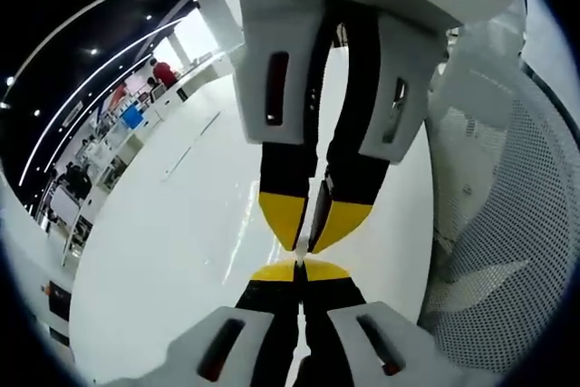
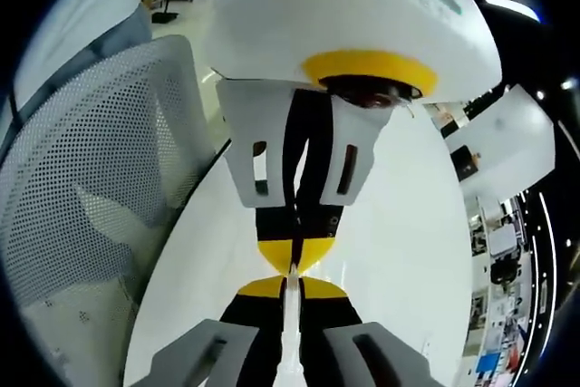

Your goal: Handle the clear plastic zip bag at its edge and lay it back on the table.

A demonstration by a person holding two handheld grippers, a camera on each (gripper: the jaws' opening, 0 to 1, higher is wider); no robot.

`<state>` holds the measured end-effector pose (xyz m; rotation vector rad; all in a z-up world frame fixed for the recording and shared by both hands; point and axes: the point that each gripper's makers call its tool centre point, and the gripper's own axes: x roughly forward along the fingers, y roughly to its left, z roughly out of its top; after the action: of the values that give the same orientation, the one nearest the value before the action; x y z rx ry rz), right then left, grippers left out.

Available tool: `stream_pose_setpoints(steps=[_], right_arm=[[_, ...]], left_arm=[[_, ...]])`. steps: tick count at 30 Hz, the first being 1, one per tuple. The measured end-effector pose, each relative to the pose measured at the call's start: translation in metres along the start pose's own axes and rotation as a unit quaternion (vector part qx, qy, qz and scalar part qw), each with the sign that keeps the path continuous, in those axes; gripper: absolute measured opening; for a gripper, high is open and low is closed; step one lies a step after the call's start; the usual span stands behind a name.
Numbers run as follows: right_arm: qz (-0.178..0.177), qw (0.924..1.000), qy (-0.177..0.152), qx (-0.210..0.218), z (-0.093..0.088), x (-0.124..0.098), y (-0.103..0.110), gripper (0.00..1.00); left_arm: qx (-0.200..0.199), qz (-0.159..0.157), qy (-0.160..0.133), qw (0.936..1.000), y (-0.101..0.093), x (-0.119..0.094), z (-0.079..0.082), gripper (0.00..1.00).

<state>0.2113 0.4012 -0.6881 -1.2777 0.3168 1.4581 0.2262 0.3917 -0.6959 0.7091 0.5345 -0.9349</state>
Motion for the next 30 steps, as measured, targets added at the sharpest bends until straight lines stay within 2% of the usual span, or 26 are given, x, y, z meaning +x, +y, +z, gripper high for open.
stream_pose_setpoints(steps=[10, 20, 24, 27, 30], right_arm=[[0.006, 0.9999, 0.011, -0.008, -0.0021, 0.0030, 0.0023, 0.00], [0.012, 0.9999, 0.005, -0.001, -0.0016, 0.0015, 0.0031, 0.00], [0.013, 0.9997, 0.015, 0.014, -0.0039, 0.0020, 0.0051, 0.00], [0.016, 0.9993, 0.021, 0.027, -0.0059, 0.0037, 0.0077, 0.00], [0.015, 0.9992, 0.018, 0.033, -0.0068, 0.0022, 0.0094, 0.00]], left_arm=[[0.001, -0.004, -0.001, 1.0000, -0.0024, -0.0005, 0.0020, 0.00], [0.001, -0.005, -0.001, 1.0000, -0.0031, -0.0001, 0.0015, 0.00], [0.005, -0.009, 0.003, 0.9999, -0.0049, 0.0014, 0.0015, 0.00], [0.026, -0.010, 0.014, 0.9995, -0.0086, 0.0045, 0.0007, 0.00], [0.018, -0.011, 0.011, 0.9997, -0.0084, 0.0044, 0.0007, 0.00]])
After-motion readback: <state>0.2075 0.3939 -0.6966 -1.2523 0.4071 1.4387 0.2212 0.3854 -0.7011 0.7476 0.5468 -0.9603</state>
